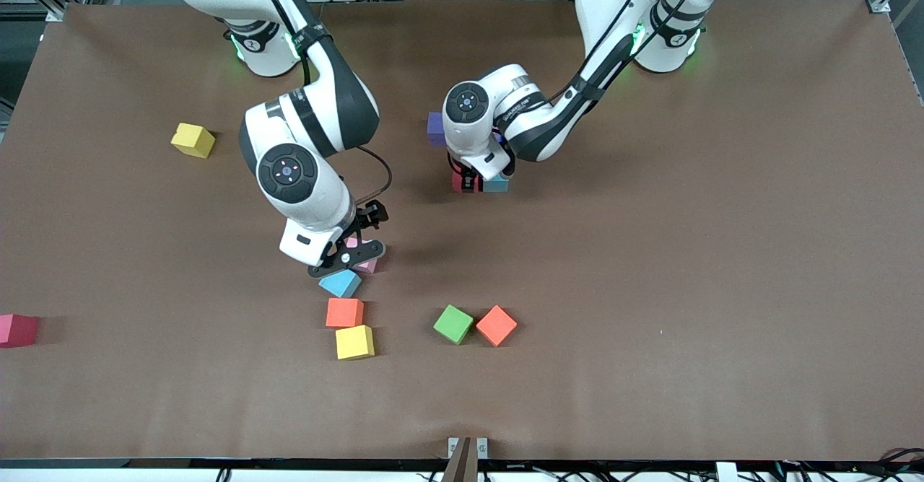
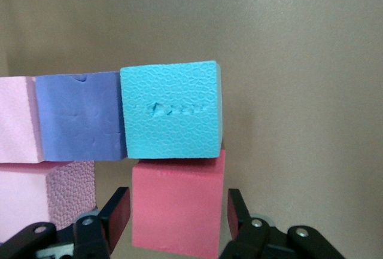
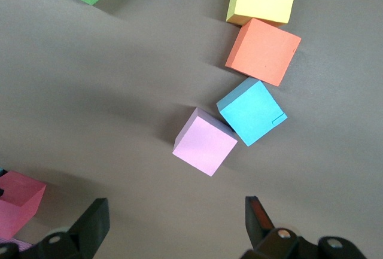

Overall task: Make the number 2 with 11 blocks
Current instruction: 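Open the left gripper and withdraw it while the right gripper reaches pink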

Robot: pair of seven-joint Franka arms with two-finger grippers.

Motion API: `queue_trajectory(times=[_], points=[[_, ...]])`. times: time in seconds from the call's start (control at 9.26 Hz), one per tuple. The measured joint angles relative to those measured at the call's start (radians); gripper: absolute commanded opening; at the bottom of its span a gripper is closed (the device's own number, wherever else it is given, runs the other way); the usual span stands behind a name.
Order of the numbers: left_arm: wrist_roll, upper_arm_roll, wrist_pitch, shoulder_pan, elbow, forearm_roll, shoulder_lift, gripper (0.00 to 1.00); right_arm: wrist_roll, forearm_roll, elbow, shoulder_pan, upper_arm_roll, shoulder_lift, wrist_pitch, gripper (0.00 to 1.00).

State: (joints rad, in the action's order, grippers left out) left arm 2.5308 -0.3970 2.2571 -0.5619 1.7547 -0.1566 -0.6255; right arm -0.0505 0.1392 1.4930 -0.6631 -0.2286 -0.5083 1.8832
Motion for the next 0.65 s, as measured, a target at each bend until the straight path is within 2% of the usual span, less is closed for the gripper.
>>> queue_trajectory(times=[0.32, 0.65], points=[[0.000, 0.000, -0.062, 0.000, -0.002, 0.007, 0.056, 0.74, -0.006, 0.000, 0.018, 0.000, 0.000, 0.001, 0.020, 1.00], [-0.052, 0.005, -0.142, 0.044, -0.056, 0.007, 0.092, 0.74, -0.061, 0.001, 0.127, 0.000, 0.000, -0.001, 0.158, 1.00]])
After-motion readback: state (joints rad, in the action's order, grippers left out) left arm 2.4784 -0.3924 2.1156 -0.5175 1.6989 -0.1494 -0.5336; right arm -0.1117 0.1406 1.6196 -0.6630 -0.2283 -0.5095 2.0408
